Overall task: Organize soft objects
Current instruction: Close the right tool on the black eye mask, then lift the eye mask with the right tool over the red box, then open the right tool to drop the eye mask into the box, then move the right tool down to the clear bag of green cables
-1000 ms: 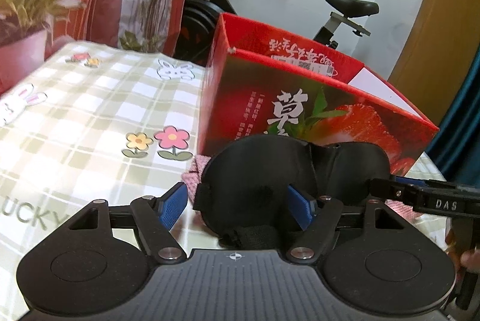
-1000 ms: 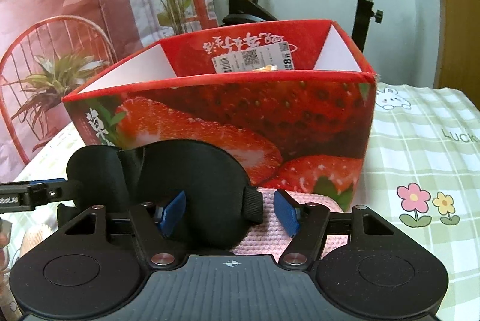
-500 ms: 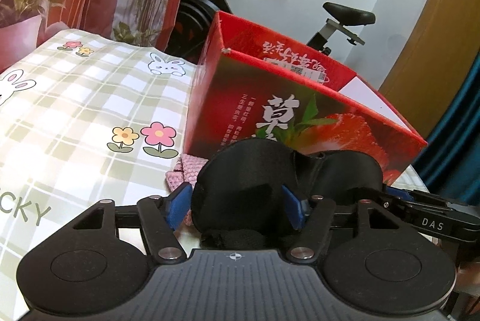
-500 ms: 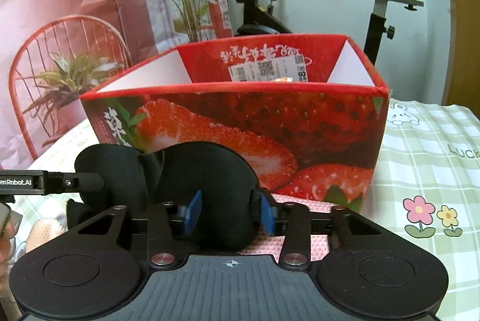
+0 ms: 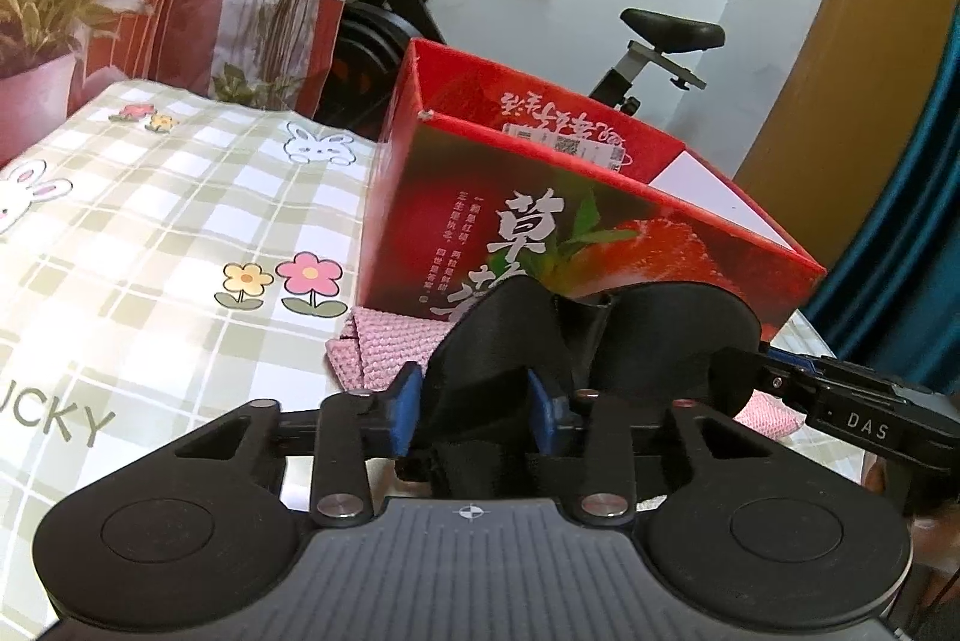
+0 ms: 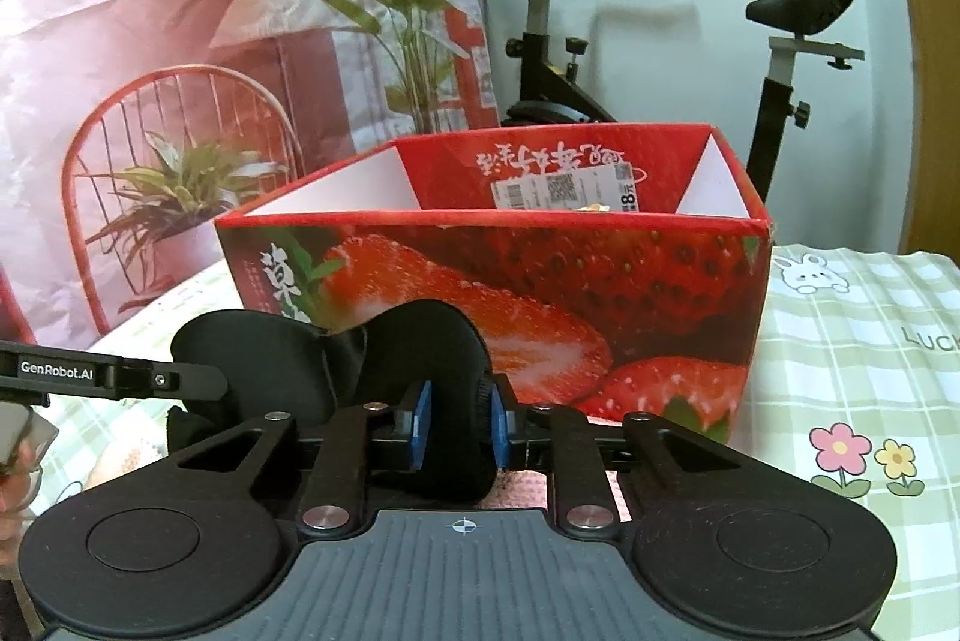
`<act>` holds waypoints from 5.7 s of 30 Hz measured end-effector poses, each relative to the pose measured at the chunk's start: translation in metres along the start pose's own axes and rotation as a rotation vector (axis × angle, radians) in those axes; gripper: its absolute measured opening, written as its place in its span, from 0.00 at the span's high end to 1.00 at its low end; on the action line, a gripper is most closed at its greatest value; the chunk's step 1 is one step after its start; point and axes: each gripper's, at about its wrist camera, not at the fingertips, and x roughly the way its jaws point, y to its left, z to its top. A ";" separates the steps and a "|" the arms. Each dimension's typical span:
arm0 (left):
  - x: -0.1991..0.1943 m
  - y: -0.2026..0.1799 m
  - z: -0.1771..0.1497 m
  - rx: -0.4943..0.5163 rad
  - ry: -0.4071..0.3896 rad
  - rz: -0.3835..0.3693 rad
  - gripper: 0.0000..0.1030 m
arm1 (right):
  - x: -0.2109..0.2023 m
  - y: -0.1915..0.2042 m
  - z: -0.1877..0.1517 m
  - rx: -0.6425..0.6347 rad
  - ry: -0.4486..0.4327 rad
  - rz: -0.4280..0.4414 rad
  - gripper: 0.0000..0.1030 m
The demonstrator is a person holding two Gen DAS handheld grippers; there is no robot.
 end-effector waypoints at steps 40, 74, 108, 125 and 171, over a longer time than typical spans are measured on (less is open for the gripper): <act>-0.041 -0.022 0.027 0.112 -0.186 -0.028 0.81 | -0.037 0.013 0.020 -0.068 -0.195 -0.022 0.87; 0.009 -0.065 0.114 0.234 -0.240 -0.006 0.84 | 0.002 -0.001 0.132 -0.105 -0.217 -0.057 0.90; 0.041 -0.052 0.118 0.244 -0.007 0.020 0.14 | 0.026 -0.032 0.091 -0.019 0.043 -0.241 0.62; -0.037 -0.034 0.026 0.196 0.077 -0.021 0.21 | -0.054 0.029 0.010 0.039 0.104 -0.072 0.62; -0.021 -0.019 -0.054 0.044 0.263 -0.138 0.46 | -0.043 0.064 -0.055 0.051 0.317 0.052 0.60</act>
